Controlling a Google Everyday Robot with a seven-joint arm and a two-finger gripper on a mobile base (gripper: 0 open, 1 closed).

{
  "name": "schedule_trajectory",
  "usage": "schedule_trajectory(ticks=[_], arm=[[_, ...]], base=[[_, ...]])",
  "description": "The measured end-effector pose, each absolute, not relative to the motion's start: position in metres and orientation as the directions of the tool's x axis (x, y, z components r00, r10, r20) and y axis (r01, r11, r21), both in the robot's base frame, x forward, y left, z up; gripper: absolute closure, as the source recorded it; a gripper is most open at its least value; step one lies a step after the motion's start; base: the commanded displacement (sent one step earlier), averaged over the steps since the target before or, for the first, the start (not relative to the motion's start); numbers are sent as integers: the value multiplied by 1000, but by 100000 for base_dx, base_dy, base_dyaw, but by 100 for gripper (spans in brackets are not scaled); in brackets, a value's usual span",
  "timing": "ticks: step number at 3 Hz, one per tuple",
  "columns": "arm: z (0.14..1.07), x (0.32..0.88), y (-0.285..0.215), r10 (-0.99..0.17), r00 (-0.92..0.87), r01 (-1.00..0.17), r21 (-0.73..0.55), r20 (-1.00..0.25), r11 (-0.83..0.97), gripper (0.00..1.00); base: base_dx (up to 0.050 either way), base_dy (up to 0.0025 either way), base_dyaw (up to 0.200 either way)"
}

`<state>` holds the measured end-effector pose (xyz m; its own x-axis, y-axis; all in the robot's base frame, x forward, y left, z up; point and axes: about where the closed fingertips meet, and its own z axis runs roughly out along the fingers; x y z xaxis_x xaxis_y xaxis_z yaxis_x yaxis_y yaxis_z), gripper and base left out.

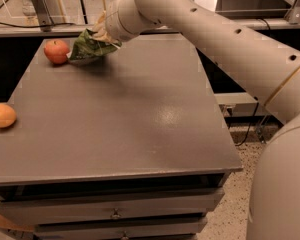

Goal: Move green jalapeno chip bag near apple

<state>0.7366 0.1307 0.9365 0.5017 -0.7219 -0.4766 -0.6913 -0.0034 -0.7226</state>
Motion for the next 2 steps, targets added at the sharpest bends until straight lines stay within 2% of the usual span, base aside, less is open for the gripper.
schedule_trajectory(ticks=[2], arm=[[904, 746, 165, -716, 531, -694, -718, -454, -60, 100]], base=[[0, 0, 0]])
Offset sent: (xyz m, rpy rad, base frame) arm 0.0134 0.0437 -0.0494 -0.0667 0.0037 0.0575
